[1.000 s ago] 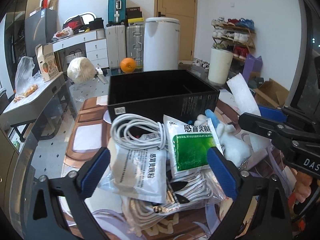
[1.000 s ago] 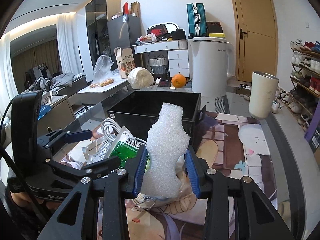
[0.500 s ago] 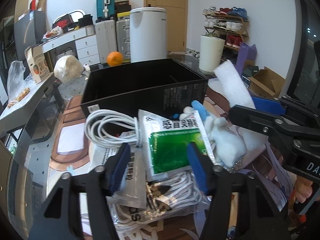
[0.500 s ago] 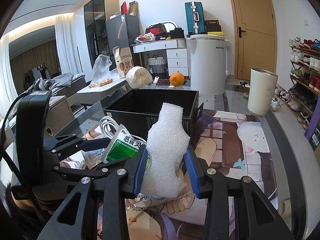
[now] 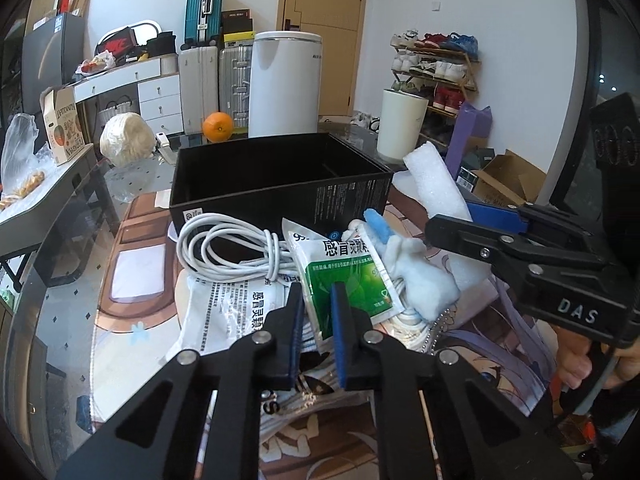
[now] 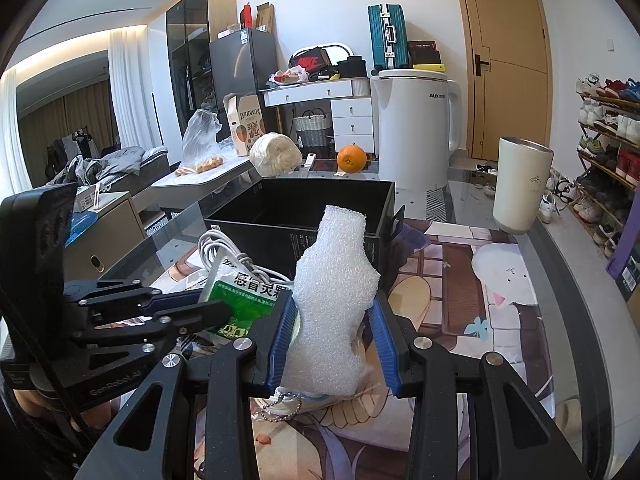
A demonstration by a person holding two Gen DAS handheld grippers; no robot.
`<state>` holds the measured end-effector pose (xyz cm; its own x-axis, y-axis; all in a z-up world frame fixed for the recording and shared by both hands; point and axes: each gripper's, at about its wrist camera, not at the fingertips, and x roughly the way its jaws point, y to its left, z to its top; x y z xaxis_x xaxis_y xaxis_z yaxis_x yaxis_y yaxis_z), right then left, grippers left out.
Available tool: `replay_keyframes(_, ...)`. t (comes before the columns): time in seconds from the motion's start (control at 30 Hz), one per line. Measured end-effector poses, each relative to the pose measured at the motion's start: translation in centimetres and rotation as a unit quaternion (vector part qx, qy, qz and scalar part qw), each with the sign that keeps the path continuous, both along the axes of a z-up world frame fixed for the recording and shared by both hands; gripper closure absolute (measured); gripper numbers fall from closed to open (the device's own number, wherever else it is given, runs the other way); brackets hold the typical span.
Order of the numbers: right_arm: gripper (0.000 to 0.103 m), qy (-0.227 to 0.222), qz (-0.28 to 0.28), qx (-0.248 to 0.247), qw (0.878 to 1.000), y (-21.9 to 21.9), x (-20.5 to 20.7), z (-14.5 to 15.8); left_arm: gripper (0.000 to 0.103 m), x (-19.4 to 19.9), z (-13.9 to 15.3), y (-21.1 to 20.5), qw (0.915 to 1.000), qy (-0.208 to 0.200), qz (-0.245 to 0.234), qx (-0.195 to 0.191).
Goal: Organize soft objects
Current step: 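Carry the foam block with the right tool while the left tool reaches for the green-printed sachet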
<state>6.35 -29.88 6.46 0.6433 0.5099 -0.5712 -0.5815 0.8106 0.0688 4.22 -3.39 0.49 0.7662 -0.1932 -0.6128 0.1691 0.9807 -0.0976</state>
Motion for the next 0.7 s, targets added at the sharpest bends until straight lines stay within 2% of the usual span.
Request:
replay_keyframes(0.3, 0.064, -0.004, -0.002, 0.004, 1.0, -0.2, -0.1, 0.2, 0.093, -1.2, 0.1, 2.3, 0.9997, 0.002, 0.026, -0.005)
replay_keyframes(0.4, 0.064, -0.004, -0.002, 0.004, 1.0, -0.3, -0.1, 0.2, 0.087, -1.0, -0.3, 2.9, 0.999, 0.008, 0.044, 0.003)
replay_keyframes(0.43, 0.064, -0.004, -0.002, 0.004, 1.0, -0.2, -0.1, 0.2, 0.083, -0.9, -0.4, 2.9, 0.9988, 0.011, 0.047, 0.004)
replay_keyframes(0.5, 0.064, -0.004, -0.002, 0.004, 1.0, -0.1, -0.1, 0.2, 0.046, -0.7, -0.4, 2.7, 0.9983, 0.015, 0.056, 0.004)
replay_keyframes(0.57, 0.064, -0.005, -0.003, 0.003, 1.0, -0.1, -0.1, 0.2, 0.036, -0.6, -0.1, 2.5, 0.9983, 0.006, 0.057, -0.002)
replay_keyframes(0.6, 0.064, -0.005, -0.003, 0.003, 1.0, -0.1, -0.1, 0.2, 0.025, -0.6, 0.0, 2.3, 0.9983, 0.004, 0.057, -0.002)
replay_keyframes(0.67, 0.064, -0.005, -0.003, 0.003, 1.0, -0.1, 0.0, 0.3, 0.015, -0.4, 0.3, 1.6, 0.9983, -0.004, 0.057, 0.003)
replay_keyframes(0.7, 0.064, -0.004, -0.003, 0.003, 1.0, -0.1, 0.0, 0.3, 0.014, -0.4, 0.3, 1.3, 0.9985, -0.004, 0.055, 0.004)
